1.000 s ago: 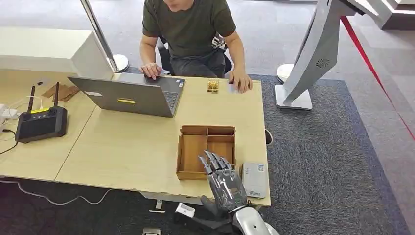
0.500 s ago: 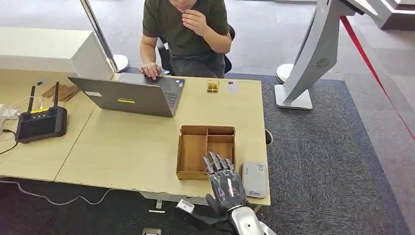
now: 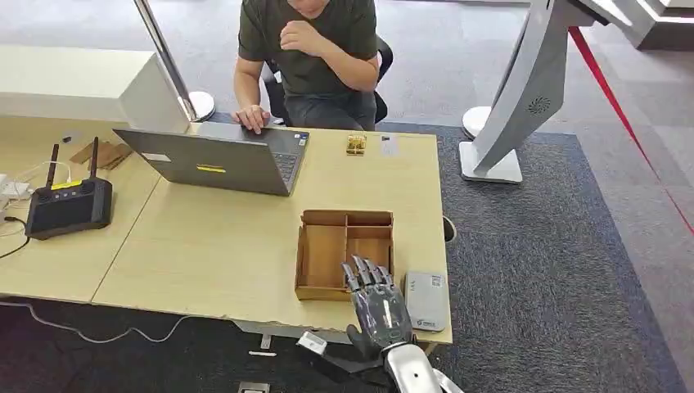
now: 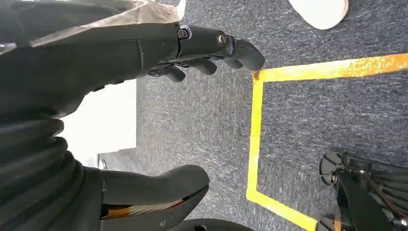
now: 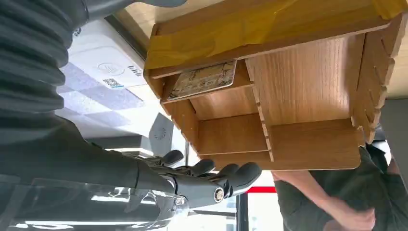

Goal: Pass the card to the sensor for recognition and then transmit it.

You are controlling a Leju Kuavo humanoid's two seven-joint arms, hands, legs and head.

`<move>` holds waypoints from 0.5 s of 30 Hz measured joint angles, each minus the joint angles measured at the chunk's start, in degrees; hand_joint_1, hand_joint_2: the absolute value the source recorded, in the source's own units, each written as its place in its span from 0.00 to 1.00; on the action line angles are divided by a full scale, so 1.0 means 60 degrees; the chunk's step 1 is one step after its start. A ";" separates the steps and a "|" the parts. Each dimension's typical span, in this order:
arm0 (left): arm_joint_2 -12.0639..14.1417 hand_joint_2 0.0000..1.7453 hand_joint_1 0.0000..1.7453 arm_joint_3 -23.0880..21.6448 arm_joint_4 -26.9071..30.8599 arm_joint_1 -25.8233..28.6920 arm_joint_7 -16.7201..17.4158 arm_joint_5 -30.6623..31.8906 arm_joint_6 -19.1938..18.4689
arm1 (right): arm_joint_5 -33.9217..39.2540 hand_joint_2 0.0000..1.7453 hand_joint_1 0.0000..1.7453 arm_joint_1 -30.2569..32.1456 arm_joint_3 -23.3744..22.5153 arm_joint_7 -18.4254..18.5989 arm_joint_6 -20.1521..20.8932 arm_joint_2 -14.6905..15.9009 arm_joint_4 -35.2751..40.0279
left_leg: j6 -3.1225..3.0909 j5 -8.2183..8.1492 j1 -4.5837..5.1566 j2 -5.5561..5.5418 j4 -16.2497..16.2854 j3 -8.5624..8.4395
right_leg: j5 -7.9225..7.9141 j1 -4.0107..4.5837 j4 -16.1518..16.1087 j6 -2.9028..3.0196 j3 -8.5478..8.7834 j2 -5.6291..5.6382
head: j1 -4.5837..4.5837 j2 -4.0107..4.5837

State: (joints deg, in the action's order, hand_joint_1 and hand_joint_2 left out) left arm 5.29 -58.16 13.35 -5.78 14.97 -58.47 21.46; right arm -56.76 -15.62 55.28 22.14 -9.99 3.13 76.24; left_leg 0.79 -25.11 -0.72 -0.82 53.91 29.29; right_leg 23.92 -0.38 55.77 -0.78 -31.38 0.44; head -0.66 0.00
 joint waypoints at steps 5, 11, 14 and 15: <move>0.0000 1.00 0.00 0.0000 0.0000 0.0001 0.0000 0.0000 0.0000 | -0.0018 1.00 0.00 -0.0002 0.0000 0.0000 -0.0022 -0.0011 -0.0076 | 0.0000 0.0000 0.0000 0.0000 0.0000 -0.0001 | 0.0000 0.0000 0.0000 0.0000 0.0000 0.0000 | -0.0004 0.0000; 0.0000 1.00 0.00 0.0000 0.0000 0.0000 0.0000 0.0062 -0.0036 | -0.0408 1.00 0.00 -0.0017 -0.0149 0.0189 -0.0273 -0.0007 -0.0076 | 0.0000 0.0000 0.0000 0.0000 0.0001 -0.0001 | 0.0000 0.0000 0.0000 0.0000 0.0000 0.0000 | -0.0004 0.0000; 0.0000 1.00 0.00 0.0000 0.0000 0.0000 0.0000 0.0080 -0.0036 | -0.0528 1.00 0.00 -0.0037 -0.0266 0.0197 -0.0280 -0.0007 -0.0076 | 0.0000 0.0000 0.0000 0.0000 0.0001 -0.0001 | 0.0000 0.0000 0.0000 0.0000 0.0000 0.0000 | 0.0000 0.0000; 0.0000 1.00 0.00 0.0000 0.0000 0.0000 0.0000 0.0084 -0.0036 | -0.0557 1.00 0.00 -0.0042 -0.0288 0.0197 -0.0281 -0.0007 -0.0076 | 0.0000 0.0000 0.0000 0.0000 0.0000 -0.0001 | 0.0000 0.0000 0.0000 0.0000 0.0000 0.0000 | -0.0004 0.0000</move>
State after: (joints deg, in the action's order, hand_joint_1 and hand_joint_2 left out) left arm 5.29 -58.16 13.35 -5.78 14.97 -57.96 21.25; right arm -60.11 -15.87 53.55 23.32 -11.67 3.08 75.78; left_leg 0.79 -25.11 -0.72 -0.82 53.91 29.29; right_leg 23.92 -0.38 55.77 -0.78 -31.38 0.44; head -0.68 0.00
